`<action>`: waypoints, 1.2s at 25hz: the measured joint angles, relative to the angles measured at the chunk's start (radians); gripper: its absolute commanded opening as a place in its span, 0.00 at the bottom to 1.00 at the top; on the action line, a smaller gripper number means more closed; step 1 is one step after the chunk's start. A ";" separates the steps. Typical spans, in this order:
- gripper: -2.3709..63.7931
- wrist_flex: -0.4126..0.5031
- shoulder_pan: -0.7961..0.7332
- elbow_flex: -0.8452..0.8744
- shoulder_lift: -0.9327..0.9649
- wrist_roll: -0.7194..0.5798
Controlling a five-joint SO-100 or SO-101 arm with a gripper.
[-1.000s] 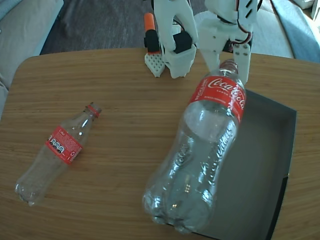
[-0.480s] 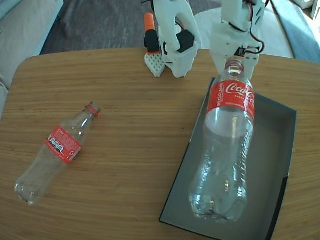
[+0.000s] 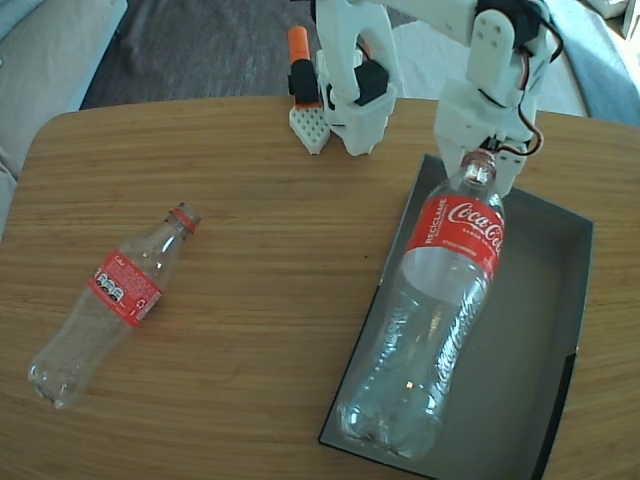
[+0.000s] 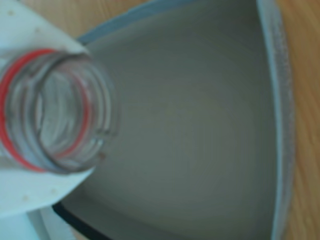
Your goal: Grasp the bottles and put them in the box.
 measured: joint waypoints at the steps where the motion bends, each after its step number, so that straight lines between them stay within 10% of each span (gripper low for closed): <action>1: 0.03 -0.008 -0.015 0.000 -0.006 0.017; 30: 0.03 -0.084 -0.160 0.055 -0.152 0.126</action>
